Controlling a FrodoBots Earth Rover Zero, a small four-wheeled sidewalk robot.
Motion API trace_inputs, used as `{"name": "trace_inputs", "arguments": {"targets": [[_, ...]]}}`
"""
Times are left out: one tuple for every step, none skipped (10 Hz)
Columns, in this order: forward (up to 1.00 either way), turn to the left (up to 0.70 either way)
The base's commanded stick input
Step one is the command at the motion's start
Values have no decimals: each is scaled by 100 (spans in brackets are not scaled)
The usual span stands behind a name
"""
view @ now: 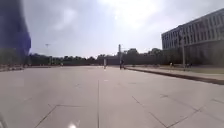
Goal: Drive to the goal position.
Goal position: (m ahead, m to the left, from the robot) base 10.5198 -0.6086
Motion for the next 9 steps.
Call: {"name": "trace_inputs", "arguments": {"targets": [[0, 0], [0, 0], [6, 0], [19, 0], [50, 0], [92, 0], [100, 0], [100, 0], [100, 0]]}}
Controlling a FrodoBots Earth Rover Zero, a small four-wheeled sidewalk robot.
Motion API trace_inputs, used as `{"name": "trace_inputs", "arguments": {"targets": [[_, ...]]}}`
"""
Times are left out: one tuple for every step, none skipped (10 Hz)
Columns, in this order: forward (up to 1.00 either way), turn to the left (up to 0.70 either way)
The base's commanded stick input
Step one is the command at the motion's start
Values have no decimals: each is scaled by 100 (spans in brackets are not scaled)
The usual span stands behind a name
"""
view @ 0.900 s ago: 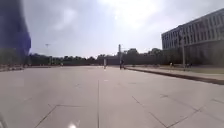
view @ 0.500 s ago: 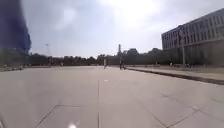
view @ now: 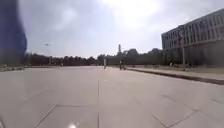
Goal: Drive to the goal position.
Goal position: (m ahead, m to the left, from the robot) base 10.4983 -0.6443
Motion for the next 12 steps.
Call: {"name": "trace_inputs", "arguments": {"targets": [[100, 0], [100, 0], [100, 0], [100, 0], [100, 0], [100, 0], [100, 0], [100, 0], [100, 0], [100, 0], [100, 0], [100, 0]]}}
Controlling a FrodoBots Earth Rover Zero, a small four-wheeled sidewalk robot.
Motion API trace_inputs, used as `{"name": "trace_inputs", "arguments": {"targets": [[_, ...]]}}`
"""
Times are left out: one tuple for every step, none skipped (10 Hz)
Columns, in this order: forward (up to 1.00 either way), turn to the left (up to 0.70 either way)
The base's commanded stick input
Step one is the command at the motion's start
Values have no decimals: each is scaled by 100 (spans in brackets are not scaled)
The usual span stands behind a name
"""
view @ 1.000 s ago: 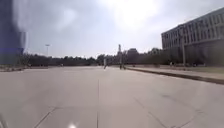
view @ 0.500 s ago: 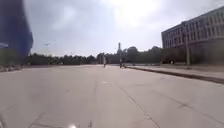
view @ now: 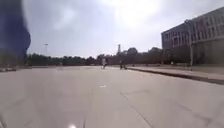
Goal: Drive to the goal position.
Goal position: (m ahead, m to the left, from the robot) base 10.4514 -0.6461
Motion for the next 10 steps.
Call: {"name": "trace_inputs", "arguments": {"targets": [[100, 0], [100, 0], [100, 0], [100, 0], [100, 0], [100, 0], [100, 0], [100, 0], [100, 0], [100, 0]]}}
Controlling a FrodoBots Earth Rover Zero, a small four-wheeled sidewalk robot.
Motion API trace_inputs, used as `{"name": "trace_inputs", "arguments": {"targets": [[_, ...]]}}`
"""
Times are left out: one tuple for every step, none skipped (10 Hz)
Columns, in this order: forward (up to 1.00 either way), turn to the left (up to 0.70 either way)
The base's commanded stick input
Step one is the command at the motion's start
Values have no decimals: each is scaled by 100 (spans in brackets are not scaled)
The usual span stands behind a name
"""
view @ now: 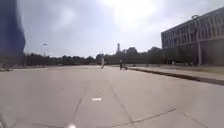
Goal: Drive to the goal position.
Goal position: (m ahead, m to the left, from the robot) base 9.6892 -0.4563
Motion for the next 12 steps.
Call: {"name": "trace_inputs", "arguments": {"targets": [[100, 0], [100, 0], [100, 0], [100, 0], [100, 0], [100, 0], [100, 0], [100, 0], [100, 0], [100, 0], [100, 0], [100, 35]]}}
